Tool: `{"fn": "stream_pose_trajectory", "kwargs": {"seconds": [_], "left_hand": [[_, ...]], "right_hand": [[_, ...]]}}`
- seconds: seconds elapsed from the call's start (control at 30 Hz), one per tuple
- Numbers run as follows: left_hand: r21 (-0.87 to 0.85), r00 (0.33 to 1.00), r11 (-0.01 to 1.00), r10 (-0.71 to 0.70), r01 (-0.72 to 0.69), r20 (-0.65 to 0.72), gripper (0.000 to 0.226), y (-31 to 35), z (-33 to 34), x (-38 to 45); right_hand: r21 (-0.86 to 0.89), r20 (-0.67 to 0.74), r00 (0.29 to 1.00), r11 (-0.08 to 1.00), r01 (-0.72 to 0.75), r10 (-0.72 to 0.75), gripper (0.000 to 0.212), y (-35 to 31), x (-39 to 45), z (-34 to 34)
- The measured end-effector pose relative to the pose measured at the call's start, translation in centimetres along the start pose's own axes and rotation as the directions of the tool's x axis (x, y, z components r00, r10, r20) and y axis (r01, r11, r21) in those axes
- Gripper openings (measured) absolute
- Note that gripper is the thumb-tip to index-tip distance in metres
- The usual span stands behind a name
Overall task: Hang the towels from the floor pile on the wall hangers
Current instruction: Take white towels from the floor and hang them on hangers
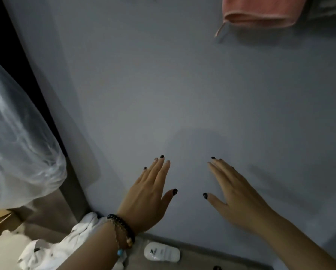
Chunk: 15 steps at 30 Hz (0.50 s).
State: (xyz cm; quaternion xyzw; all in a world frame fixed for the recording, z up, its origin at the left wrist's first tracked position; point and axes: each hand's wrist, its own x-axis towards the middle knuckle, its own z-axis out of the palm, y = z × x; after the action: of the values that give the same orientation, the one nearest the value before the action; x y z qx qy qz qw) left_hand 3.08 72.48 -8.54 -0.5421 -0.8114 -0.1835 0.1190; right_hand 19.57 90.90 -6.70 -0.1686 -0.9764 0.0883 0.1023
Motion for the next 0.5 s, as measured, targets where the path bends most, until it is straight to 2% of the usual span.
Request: {"fn": "stream_pose_trajectory", "kwargs": {"seconds": [0.2, 0.5], "left_hand": [[-0.020, 0.999, 1.000, -0.022, 0.022, 0.033, 0.078, 1.7, 1.4, -3.9], [-0.081, 0.979, 0.984, -0.146, 0.158, 0.140, 0.092, 5.3, 1.5, -13.4]], "right_hand": [[-0.032, 0.067, 0.998, 0.999, -0.004, 0.007, 0.076, -0.8, -4.0, 1.7], [-0.004, 0.213, 0.977, 1.000, -0.004, 0.005, 0.079, -3.3, -10.4, 4.1]]}}
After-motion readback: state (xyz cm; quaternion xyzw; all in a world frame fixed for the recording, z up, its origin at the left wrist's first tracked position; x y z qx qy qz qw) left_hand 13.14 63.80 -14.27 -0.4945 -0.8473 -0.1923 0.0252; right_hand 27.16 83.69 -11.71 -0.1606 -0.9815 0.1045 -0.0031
